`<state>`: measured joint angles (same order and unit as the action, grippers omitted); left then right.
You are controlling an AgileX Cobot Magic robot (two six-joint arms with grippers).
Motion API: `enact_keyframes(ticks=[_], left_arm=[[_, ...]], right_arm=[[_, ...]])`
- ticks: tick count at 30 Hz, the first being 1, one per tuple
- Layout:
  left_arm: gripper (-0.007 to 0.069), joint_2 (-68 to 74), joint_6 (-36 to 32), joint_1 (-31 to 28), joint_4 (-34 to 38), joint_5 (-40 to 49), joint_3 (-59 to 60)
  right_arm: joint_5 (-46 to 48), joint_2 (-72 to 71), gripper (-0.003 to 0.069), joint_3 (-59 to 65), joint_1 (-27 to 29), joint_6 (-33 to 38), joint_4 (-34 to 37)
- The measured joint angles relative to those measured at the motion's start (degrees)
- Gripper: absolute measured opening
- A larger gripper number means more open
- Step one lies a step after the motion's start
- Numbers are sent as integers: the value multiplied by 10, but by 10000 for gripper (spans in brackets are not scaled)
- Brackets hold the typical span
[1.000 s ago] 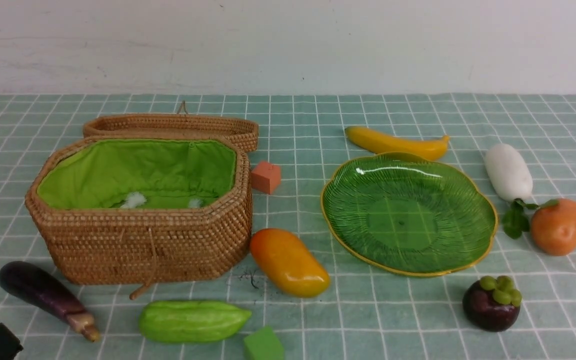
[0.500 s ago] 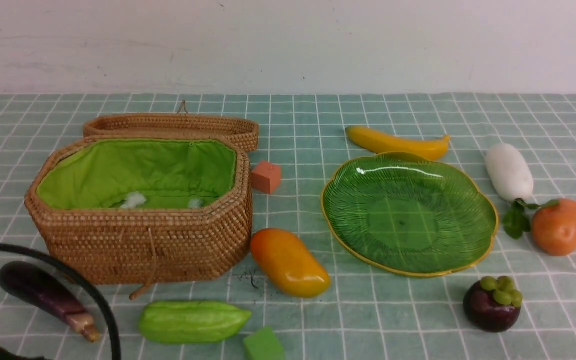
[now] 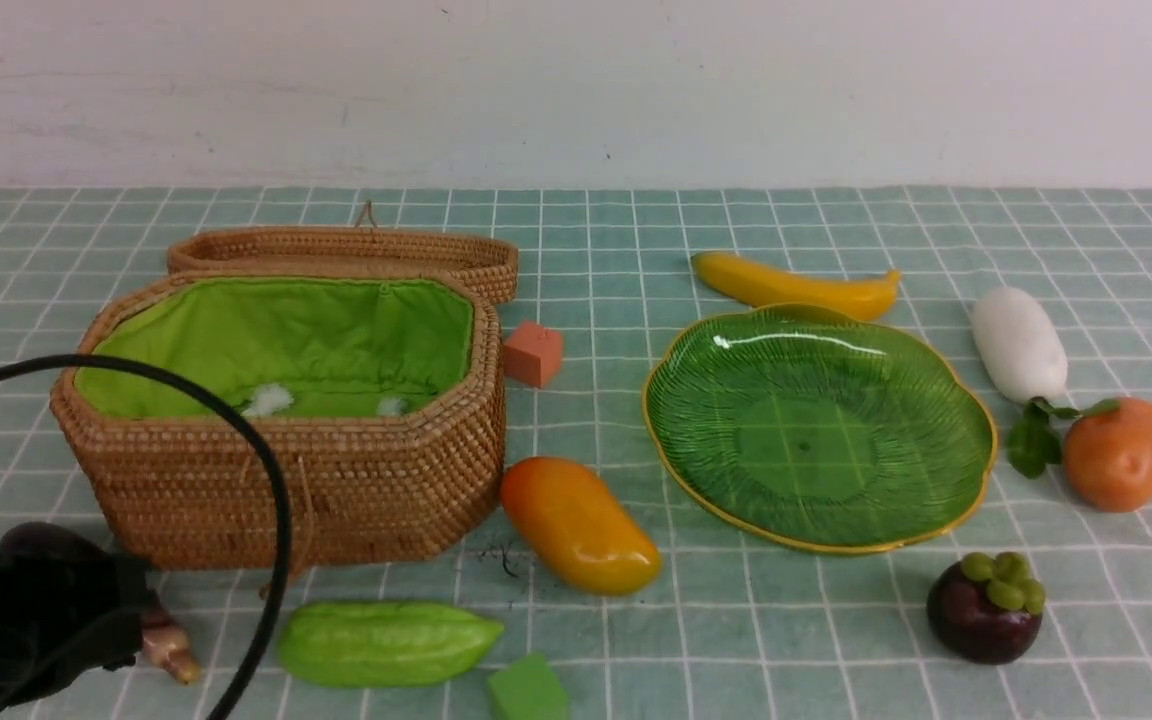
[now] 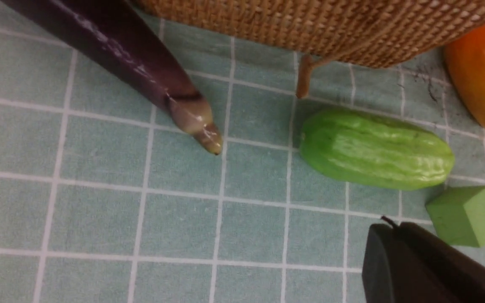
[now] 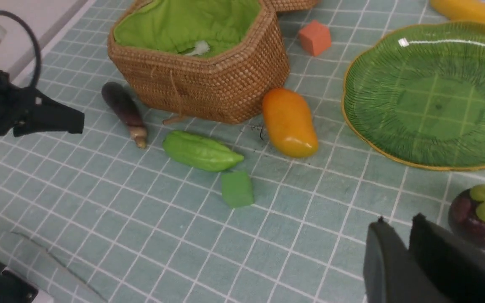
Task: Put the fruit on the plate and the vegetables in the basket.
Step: Use the left arm to grab an eggplant and put it into the left basket
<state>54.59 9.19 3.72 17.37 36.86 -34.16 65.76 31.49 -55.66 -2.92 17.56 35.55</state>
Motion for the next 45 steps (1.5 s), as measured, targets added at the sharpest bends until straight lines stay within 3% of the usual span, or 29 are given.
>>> enact_keyframes(ticks=[8, 15, 19, 20, 21, 24, 29, 45], left_arm=[[-13, 23, 35, -104, -10, 18, 0], [15, 62, 15, -87, 9, -15, 6], [113, 94, 15, -85, 17, -76, 6], [192, 114, 15, -85, 17, -95, 6], [202, 117, 15, -85, 18, -98, 6], [351, 162, 15, -85, 21, -118, 6], [475, 226, 15, -85, 24, -170, 6], [498, 326, 15, -85, 37, -271, 6]], right_arm=[[10, 4, 96, -4, -107, 43, -4], [10, 4, 99, -4, -127, 48, -16], [12, 4, 101, -4, -128, 48, -18], [12, 4, 102, -4, -129, 48, -18], [12, 4, 102, -4, -129, 48, -18], [12, 4, 105, -4, -131, 48, -19], [12, 4, 105, -4, -131, 48, -19], [-2, 4, 111, -4, -131, 48, -18]])
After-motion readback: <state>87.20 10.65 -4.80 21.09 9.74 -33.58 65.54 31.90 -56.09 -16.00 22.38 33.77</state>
